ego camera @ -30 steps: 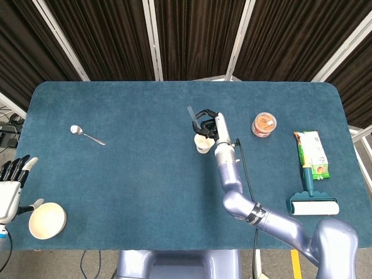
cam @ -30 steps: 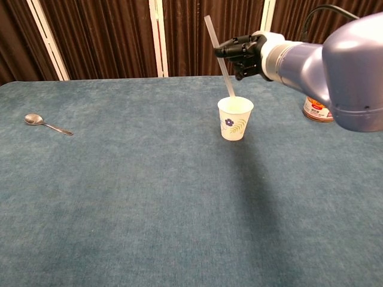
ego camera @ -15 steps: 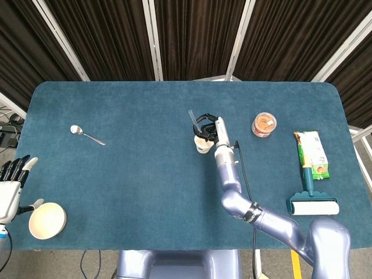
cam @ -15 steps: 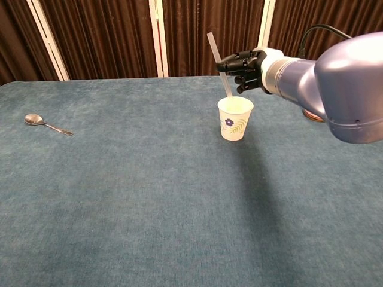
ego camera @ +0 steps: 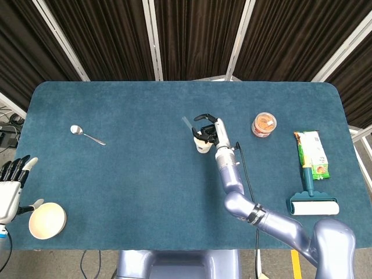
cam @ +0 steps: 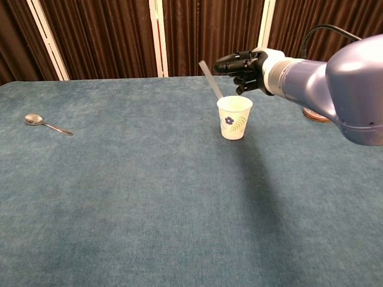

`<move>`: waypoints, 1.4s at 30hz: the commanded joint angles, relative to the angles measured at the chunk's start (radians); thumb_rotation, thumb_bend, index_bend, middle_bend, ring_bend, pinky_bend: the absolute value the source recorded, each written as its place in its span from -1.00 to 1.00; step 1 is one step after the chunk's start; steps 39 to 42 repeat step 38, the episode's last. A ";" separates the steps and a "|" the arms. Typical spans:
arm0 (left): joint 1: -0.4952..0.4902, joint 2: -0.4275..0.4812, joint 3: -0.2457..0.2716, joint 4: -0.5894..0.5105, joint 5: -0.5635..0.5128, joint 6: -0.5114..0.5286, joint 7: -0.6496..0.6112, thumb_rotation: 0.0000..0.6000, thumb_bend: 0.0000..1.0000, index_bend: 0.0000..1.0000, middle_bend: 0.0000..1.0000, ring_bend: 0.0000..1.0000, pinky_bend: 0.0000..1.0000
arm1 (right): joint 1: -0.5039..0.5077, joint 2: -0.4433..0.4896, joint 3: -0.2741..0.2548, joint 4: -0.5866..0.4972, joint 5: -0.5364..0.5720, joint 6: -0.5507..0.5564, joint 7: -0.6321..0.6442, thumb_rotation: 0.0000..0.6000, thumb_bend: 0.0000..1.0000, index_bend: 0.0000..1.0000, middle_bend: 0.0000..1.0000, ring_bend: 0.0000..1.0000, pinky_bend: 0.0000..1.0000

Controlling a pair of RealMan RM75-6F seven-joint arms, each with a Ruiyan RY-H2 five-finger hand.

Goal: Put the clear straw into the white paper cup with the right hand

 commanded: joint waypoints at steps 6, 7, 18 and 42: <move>0.000 0.000 0.000 0.000 -0.001 0.000 0.001 1.00 -0.67 -1.00 -1.00 -1.00 -1.00 | -0.011 0.016 -0.010 -0.023 -0.004 -0.002 0.011 1.00 -0.36 -0.36 1.00 0.73 0.48; 0.000 0.000 0.000 -0.001 -0.001 0.000 0.001 1.00 -0.67 -1.00 -1.00 -1.00 -1.00 | -0.014 0.018 -0.011 -0.029 -0.008 0.001 0.013 1.00 -0.36 -0.36 1.00 0.73 0.48; -0.001 -0.001 0.000 0.001 -0.002 -0.001 0.003 1.00 -0.67 -1.00 -1.00 -1.00 -1.00 | -0.170 0.200 -0.085 -0.291 -0.184 0.130 -0.016 1.00 -0.37 -0.37 0.93 0.64 0.29; 0.000 -0.010 -0.002 -0.006 -0.013 0.007 0.048 1.00 -0.67 -1.00 -1.00 -1.00 -1.00 | -0.538 0.541 -0.554 -0.300 -0.869 0.531 -0.408 1.00 -0.87 -0.89 -1.00 -1.00 -1.00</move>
